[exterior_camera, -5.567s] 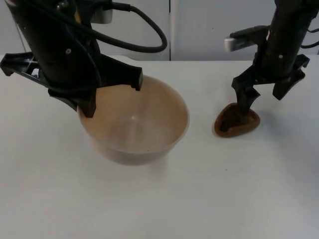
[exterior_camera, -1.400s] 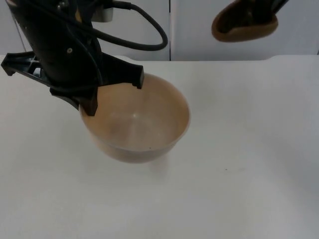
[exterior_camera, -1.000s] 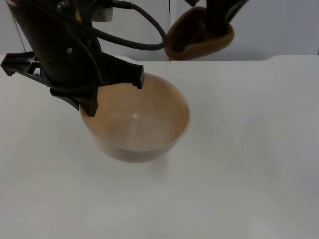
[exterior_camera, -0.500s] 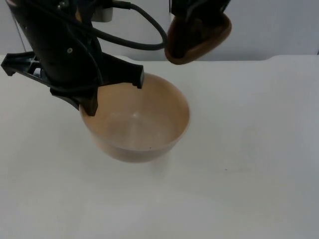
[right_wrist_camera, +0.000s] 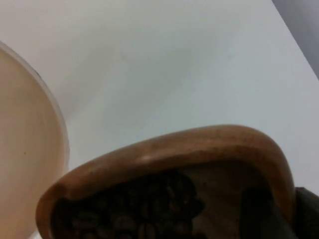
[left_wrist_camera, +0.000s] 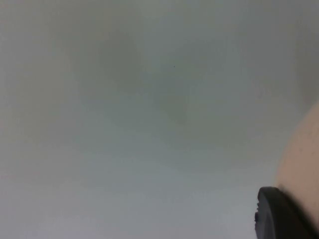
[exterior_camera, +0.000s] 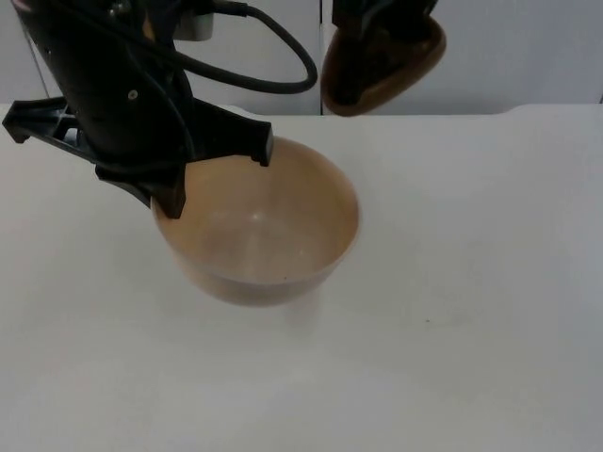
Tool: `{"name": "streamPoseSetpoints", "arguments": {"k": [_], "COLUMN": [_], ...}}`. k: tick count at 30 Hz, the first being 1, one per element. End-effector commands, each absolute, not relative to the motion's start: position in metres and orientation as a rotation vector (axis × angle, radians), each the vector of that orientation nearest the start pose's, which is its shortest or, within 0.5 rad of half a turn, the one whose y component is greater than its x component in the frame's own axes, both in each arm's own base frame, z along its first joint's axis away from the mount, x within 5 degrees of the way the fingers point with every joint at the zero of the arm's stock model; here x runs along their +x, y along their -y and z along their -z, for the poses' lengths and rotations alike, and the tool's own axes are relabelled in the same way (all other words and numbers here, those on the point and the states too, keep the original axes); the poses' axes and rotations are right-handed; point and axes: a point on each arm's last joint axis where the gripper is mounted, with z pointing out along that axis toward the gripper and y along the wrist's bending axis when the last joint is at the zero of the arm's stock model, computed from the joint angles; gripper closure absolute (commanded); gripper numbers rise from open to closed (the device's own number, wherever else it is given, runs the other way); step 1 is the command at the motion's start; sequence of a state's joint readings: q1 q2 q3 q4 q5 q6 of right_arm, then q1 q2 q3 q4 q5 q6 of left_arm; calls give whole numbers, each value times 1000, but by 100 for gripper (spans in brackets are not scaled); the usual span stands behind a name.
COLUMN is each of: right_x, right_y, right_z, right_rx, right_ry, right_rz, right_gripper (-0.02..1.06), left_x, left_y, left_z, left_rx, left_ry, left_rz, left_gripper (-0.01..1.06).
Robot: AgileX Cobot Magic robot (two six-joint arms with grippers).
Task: Pick up the bowl with the left hand and pour the coffee beans from the cup into the bowl with the right hand.
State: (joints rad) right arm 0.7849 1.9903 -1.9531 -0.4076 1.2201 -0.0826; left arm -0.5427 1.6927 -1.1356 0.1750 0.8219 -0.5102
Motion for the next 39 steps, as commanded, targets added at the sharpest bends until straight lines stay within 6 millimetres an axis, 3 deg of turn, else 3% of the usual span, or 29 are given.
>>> {"name": "streamPoseSetpoints", "arguments": {"k": [1, 7, 26, 39], "right_x": [328, 328, 297, 284], "right_y": [-283, -284, -318, -312], "right_z": [-332, -333, -353, -381], "right_rx": [-1146, -1127, -1176, -1142], "right_ry": [-2310, -2306, -1988, -1899], "right_rz": [316, 318, 646, 673], "right_gripper": [104, 104, 104, 104], "left_x": [290, 290, 291, 291], "left_y": [163, 163, 164, 164], "left_z": [-222, -222, -222, -222], "left_rx": [166, 157, 157, 157], "left_ry": [-2808, -2807, -2804, -2801], "left_rz": [52, 55, 57, 61], "left_gripper": [105, 105, 105, 105]}}
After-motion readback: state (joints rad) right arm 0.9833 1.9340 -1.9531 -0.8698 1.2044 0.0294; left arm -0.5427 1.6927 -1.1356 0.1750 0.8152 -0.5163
